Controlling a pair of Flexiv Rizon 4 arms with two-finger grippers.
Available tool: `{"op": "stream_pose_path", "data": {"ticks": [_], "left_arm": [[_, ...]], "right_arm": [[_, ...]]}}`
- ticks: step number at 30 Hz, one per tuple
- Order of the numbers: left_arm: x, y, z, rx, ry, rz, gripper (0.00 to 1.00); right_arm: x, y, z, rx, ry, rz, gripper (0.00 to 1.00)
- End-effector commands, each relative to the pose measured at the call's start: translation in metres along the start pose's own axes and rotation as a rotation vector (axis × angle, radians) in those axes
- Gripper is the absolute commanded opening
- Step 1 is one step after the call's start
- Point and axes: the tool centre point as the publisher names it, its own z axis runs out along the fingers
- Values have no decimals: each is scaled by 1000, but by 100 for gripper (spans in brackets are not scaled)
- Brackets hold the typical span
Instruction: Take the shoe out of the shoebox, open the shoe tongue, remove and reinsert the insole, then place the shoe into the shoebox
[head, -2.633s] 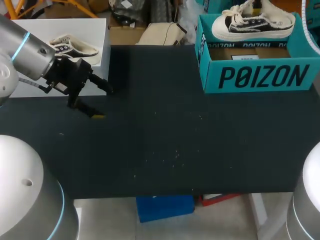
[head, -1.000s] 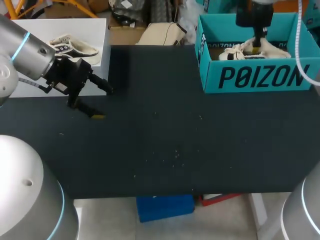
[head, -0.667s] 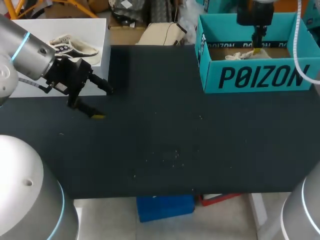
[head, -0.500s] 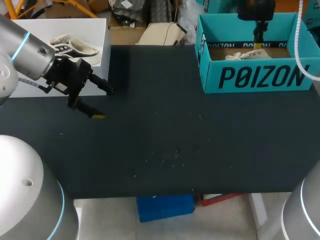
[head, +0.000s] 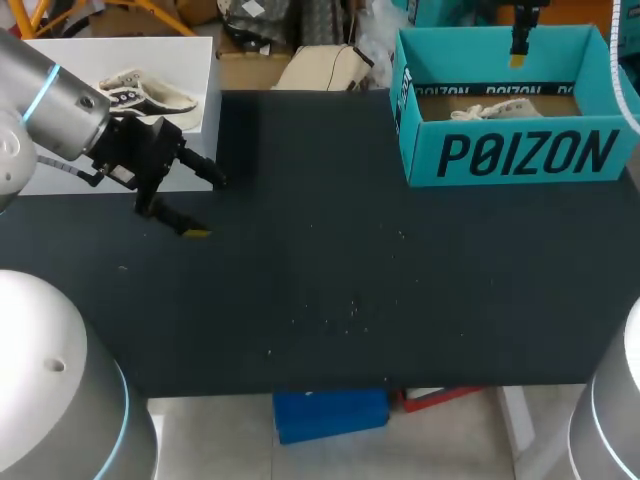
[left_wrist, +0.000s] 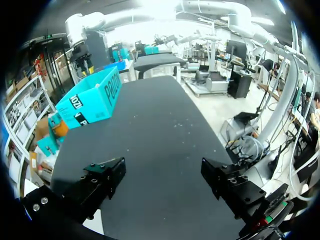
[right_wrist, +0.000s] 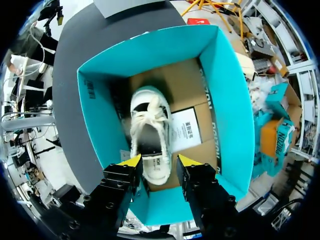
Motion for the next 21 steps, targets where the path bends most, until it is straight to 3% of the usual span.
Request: {"op": "stream_pose_path", "data": {"ticks": [1,9,21], "left_arm": [[1,0,1,-2,-2,0,100],[1,0,1,-2,-2,0,100],[1,0,1,-2,-2,0,100]], "right_arm": [[60,1,-13,8,-140,23,41],[123,12,-21,-35,-206,62,42],[217,28,-8,-51,-225,65,43]]}}
